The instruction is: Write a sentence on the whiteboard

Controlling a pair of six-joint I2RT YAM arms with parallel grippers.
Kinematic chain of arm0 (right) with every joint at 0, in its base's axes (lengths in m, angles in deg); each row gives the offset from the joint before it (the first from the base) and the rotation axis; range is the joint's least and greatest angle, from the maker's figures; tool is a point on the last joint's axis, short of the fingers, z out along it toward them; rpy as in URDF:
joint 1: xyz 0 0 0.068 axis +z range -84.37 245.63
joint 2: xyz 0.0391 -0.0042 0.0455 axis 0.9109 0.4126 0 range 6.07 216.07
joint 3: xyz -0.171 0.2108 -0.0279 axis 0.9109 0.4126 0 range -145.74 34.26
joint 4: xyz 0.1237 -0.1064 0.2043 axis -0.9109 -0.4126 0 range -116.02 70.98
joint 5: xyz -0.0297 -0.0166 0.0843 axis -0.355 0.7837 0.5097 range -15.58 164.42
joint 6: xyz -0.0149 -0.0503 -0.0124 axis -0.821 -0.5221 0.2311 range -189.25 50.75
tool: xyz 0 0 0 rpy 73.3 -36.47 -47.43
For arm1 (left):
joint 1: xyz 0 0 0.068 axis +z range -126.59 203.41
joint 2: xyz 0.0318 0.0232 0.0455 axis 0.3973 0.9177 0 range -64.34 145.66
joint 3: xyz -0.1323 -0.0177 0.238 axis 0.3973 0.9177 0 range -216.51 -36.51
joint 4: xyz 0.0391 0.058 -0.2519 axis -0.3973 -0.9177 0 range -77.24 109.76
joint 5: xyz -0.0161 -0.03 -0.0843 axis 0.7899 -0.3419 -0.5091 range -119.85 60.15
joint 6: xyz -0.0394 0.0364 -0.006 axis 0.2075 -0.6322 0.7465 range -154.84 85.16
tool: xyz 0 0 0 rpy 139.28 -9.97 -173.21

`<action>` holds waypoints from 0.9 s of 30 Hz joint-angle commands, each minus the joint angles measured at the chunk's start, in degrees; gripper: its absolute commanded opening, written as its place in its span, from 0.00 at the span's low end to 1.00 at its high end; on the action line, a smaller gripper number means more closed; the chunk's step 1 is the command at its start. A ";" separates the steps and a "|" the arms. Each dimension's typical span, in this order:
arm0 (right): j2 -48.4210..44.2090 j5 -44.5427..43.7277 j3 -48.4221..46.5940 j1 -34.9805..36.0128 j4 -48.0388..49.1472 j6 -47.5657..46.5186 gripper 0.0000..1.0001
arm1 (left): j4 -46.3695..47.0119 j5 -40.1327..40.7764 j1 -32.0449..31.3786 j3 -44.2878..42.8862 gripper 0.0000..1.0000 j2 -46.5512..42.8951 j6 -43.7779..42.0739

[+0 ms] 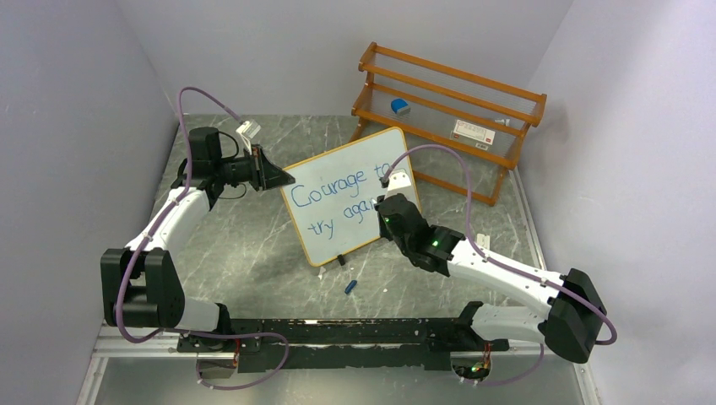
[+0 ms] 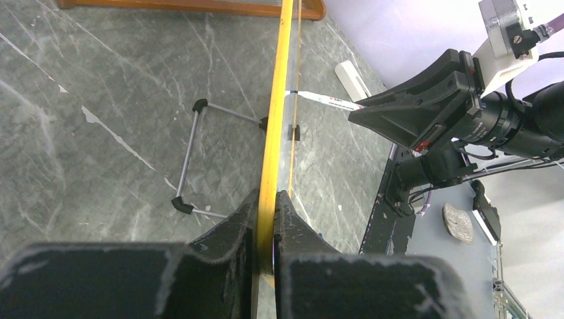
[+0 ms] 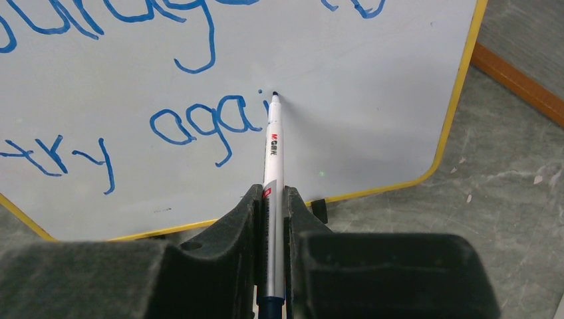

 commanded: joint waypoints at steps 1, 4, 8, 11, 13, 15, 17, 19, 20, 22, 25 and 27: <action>-0.30 0.52 0.16 -0.61 -2.09 1.71 0.00 | -4.08 5.61 -1.57 0.66 0.05 2.24 -3.51; -0.34 1.22 0.83 -0.63 -3.19 2.53 0.00 | -4.04 5.60 -1.57 0.68 0.05 2.23 -3.51; -0.60 1.87 1.72 -0.63 -3.97 3.30 0.00 | -4.10 5.70 -1.57 0.59 0.05 2.24 -3.58; -0.81 2.00 1.89 -0.62 -4.23 3.43 0.00 | -4.20 5.70 -1.57 0.60 0.05 2.24 -3.61; -0.85 2.02 1.97 -0.62 -4.40 3.56 0.00 | -4.27 5.89 -1.57 0.60 0.05 2.21 -3.69; -0.90 1.98 2.18 -0.61 -4.56 3.64 0.00 | -4.24 5.84 -1.57 0.62 0.05 2.24 -3.69; -0.91 2.00 2.21 -0.65 -4.59 3.66 0.00 | -4.32 5.80 -1.57 0.59 0.05 2.31 -3.69; -0.91 2.09 2.30 -0.61 -4.65 3.80 0.00 | -4.34 5.77 -1.57 0.59 0.05 2.31 -3.78; -0.91 2.09 2.40 -0.62 -4.59 3.77 0.00 | -4.33 5.83 -1.57 0.59 0.05 2.28 -3.78; -1.11 2.07 2.37 -0.62 -4.49 3.80 0.00 | -4.33 5.82 -1.57 0.59 0.05 2.30 -3.78; -2.02 1.85 2.33 -0.61 -3.77 3.42 0.00 | -4.41 5.85 -1.57 0.57 0.05 2.31 -3.79; -2.66 1.74 2.11 -0.62 -3.11 2.98 0.00 | -4.32 6.00 -1.61 0.59 0.05 2.32 -3.77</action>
